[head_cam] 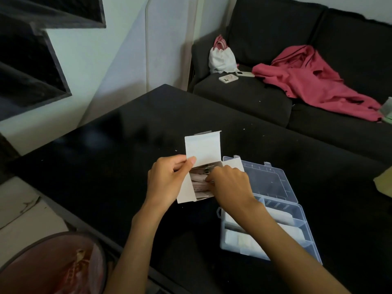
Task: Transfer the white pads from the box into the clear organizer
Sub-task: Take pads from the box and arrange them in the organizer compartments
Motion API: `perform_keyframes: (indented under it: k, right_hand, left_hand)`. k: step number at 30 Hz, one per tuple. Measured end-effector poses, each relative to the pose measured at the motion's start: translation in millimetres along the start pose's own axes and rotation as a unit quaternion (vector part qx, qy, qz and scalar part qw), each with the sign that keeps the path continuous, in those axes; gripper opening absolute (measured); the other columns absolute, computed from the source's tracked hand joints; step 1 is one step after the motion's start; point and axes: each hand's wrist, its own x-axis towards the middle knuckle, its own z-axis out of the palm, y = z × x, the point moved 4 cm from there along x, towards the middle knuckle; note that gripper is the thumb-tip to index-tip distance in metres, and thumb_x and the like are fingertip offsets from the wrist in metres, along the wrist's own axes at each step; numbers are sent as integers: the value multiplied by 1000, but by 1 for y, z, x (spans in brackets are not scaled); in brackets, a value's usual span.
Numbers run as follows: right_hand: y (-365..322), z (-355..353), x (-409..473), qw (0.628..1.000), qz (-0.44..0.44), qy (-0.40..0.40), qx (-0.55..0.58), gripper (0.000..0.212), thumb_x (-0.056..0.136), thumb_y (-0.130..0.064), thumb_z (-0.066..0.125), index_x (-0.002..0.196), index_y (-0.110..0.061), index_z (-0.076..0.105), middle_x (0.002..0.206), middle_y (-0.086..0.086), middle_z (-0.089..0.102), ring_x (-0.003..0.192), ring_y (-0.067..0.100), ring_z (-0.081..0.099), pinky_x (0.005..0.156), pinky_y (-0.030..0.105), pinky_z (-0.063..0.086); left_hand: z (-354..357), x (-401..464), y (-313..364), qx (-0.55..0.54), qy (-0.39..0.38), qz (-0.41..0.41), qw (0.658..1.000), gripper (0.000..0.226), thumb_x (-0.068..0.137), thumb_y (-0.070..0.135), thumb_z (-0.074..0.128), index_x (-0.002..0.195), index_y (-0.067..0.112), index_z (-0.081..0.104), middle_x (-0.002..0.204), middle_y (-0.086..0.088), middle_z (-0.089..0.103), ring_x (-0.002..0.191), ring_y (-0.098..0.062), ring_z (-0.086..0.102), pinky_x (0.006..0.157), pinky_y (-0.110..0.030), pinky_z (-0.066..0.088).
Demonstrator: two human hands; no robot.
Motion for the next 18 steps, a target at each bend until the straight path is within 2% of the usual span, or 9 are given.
perform_keyframes:
  k: [6,10,13,16,18]
  right_hand:
    - [-7,-8,8,996,-56,-6,-72,16,90,-10,54,104,-13,62,109,9,60,96,28,60,69,30,37]
    - [-2,-19,7,992,-106,64,-13,22,92,-22,56,112,-18,64,109,4,61,96,23,59,71,29,40]
    - [4,-19,1,987,-131,91,22,29,93,-30,55,119,-19,60,115,1,57,103,17,50,73,25,38]
    - [20,-18,-4,986,-58,93,125,24,94,-29,52,115,-19,59,111,-1,61,93,13,55,73,26,48]
    - [32,-18,-10,955,7,92,282,22,93,-31,53,108,-17,62,103,-6,62,81,6,58,65,19,53]
  left_hand:
    - [-2,3,-3,9,30,-16,999,25,89,40,59,87,20,73,81,13,71,81,-3,65,72,-26,50]
    - [-4,9,-15,24,78,-54,995,24,90,38,58,85,19,71,85,10,71,78,-7,65,66,-27,47]
    - [-4,14,-26,-52,106,-95,988,23,88,33,63,103,18,70,95,5,70,88,-9,65,76,-27,50]
    - [-6,17,-30,-106,116,-109,982,28,86,31,66,112,21,66,103,0,71,91,-9,65,82,-33,53]
    - [-7,16,-25,-71,117,-111,984,33,88,29,63,119,20,62,112,-2,68,98,-9,63,85,-27,48]
